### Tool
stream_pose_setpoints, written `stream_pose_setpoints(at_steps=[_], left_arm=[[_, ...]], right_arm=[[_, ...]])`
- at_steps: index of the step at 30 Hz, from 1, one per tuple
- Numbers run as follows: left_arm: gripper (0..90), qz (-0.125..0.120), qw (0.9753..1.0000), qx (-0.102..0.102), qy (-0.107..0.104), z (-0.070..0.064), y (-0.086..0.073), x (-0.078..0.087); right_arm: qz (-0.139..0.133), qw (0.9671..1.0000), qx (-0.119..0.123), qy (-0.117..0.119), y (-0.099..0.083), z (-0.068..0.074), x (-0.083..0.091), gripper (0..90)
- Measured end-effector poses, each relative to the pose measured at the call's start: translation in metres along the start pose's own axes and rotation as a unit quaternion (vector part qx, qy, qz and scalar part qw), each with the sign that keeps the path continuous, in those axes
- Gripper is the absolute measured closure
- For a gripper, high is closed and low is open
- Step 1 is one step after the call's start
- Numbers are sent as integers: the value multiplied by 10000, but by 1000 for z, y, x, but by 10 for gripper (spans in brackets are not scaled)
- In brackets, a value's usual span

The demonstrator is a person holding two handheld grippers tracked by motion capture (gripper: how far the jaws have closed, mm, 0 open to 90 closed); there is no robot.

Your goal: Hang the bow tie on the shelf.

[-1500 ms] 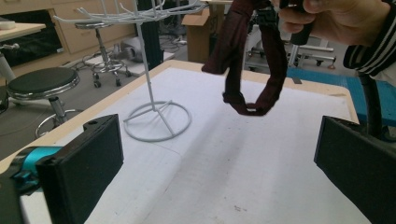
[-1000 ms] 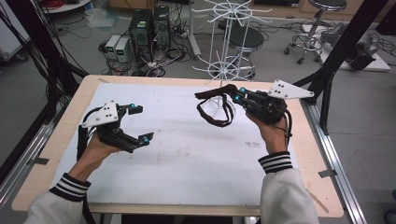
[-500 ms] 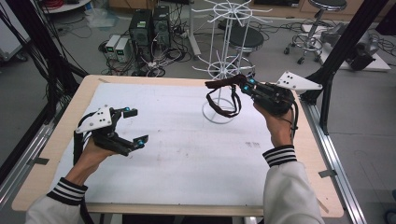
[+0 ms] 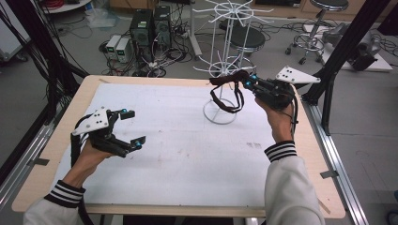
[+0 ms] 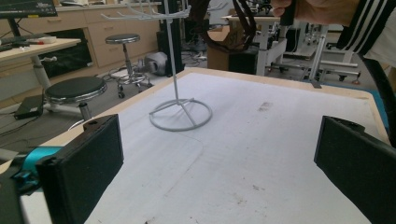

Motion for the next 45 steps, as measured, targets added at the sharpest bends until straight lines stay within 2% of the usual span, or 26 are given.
stream_pose_setpoints(at_steps=[13, 22, 28, 33, 38, 43, 45], left_arm=[[17, -24, 10000, 16, -4, 1, -1, 4], [17, -25, 10000, 26, 28, 1, -3, 6], [17, -46, 10000, 21, 57, 1, -3, 7], [17, -43, 9999, 1, 101, 1, -5, 8], [17, -46, 9999, 12, 130, 1, -5, 9], [17, -30, 9999, 0, 126, 0, -5, 9], [17, -43, 9999, 3, 136, 0, -6, 9]], right_arm=[[181, 9996, -112, -163, -7, -14, -10, 862], [301, 9993, -64, -189, -10, -12, -16, 848], [318, 9992, -38, -240, -10, -11, -19, 784], [360, 9987, -34, -359, -11, -10, -20, 677], [278, 9976, 125, -624, -9, -9, -20, 492], [134, 9966, 74, -811, -8, -8, -21, 344], [81, 9963, 41, -849, -7, -8, -20, 250]])
Point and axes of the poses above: each handheld gripper's, and its own axes: x roughly backward along the jaws, y roughly out of its top, z roughly to its left, the point moved 3 cm from there along -x, roughly forward along the jaws, and after that the axes turned 10 degrees about -x, right-handed, at the moved point
